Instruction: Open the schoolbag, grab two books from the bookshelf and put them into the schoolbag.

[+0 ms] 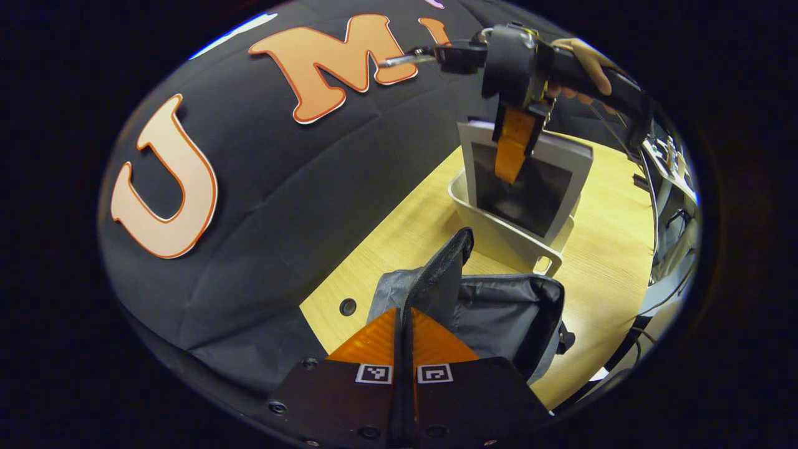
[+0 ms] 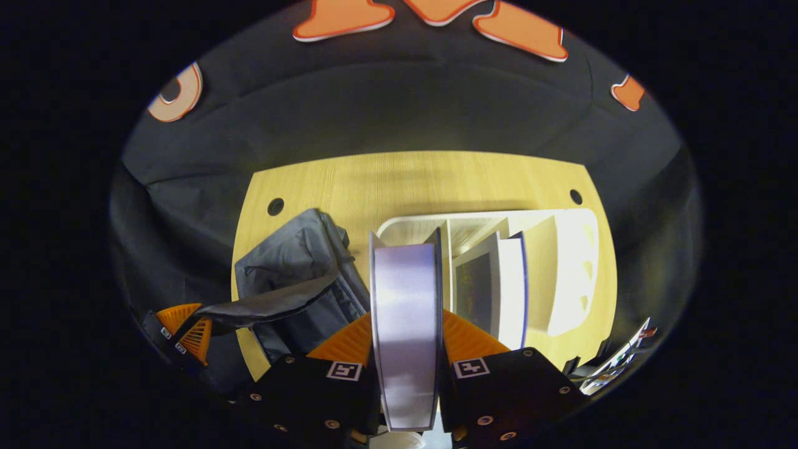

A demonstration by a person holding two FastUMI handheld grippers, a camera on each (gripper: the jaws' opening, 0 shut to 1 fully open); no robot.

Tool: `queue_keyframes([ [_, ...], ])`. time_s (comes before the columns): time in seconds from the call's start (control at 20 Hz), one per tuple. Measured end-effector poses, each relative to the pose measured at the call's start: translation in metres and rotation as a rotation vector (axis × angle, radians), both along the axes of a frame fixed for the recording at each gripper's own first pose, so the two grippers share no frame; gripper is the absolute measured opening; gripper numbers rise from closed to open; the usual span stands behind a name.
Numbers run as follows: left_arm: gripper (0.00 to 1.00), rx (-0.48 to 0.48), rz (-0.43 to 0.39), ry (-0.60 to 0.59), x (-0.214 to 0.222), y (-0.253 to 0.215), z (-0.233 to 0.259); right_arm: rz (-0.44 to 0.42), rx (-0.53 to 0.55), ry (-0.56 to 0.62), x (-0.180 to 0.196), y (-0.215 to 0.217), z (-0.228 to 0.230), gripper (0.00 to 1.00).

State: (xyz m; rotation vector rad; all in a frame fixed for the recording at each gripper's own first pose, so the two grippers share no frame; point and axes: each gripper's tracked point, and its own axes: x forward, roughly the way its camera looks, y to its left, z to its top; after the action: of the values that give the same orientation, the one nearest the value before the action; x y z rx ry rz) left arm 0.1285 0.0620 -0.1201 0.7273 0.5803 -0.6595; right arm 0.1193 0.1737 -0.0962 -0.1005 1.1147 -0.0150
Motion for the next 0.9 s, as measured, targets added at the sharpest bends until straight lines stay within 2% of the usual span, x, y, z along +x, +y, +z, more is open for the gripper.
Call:
queue_keyframes([
  [0.15, 0.01, -0.002, -0.034, 0.006, -0.003, 0.0, -0.001, -0.046, 0.014, -0.091, -0.018, -0.006, 0.04, 0.39],
  [0.25, 0.0, 0.008, -0.054, 0.006, -0.004, 0.002, -0.002, -0.093, 0.048, -0.151, -0.042, -0.012, 0.064, 0.37],
  [0.5, 0.01, 0.035, -0.102, -0.003, -0.001, 0.0, 0.006, -0.223, 0.253, -0.26, -0.116, -0.023, 0.097, 0.37],
  [0.7, 0.01, 0.045, -0.128, -0.002, 0.0, -0.003, 0.008, -0.332, 0.546, -0.294, -0.167, -0.009, 0.082, 0.37],
  [0.9, 0.01, 0.067, -0.129, 0.002, 0.004, -0.005, 0.009, -0.44, 0.782, -0.291, -0.196, -0.005, 0.021, 0.37],
])
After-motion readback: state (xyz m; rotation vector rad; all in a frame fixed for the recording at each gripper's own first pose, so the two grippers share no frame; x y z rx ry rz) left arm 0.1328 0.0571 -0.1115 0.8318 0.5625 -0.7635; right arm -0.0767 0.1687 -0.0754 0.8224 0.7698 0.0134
